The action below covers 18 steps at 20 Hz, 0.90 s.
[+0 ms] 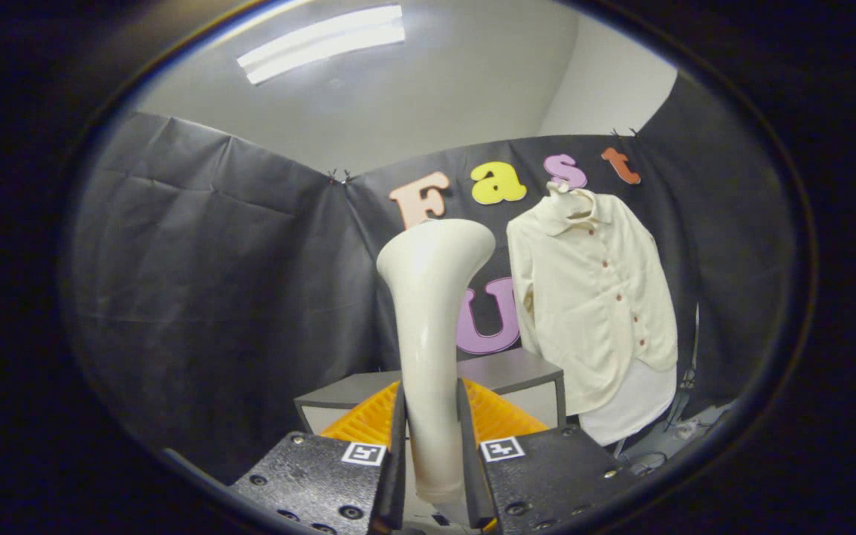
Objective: Iron the clothes twice with a garment steamer, once on the left side and once on the right side.
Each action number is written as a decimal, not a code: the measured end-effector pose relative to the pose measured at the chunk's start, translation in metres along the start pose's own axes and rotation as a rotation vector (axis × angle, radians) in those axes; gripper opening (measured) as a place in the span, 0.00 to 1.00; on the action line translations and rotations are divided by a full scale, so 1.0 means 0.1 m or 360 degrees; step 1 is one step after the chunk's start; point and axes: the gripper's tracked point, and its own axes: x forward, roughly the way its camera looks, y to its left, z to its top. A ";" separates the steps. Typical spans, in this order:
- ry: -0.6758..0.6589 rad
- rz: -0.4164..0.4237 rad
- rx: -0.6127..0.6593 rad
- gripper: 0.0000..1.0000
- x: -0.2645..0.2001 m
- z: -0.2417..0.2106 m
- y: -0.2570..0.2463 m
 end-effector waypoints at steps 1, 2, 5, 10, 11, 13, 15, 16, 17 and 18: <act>-0.0005 0.0002 -0.0035 0.32 -0.02 0.00 0.03; -0.0009 -0.0005 -0.0063 0.32 -0.03 0.01 0.05; -0.0016 -0.0013 -0.0097 0.32 -0.05 0.00 0.08; 0.0064 0.0032 -0.0061 0.32 -0.10 -0.14 0.21; 0.0067 0.0035 -0.0067 0.32 -0.10 -0.16 0.22; 0.0069 0.0032 -0.0076 0.32 -0.09 -0.17 0.22; 0.0072 0.0029 -0.0076 0.32 -0.07 -0.18 0.21; 0.0072 0.0028 -0.0075 0.32 -0.06 -0.18 0.21; 0.0073 0.0028 -0.0075 0.32 -0.06 -0.18 0.22; 0.0078 0.0031 -0.0073 0.32 -0.05 -0.19 0.23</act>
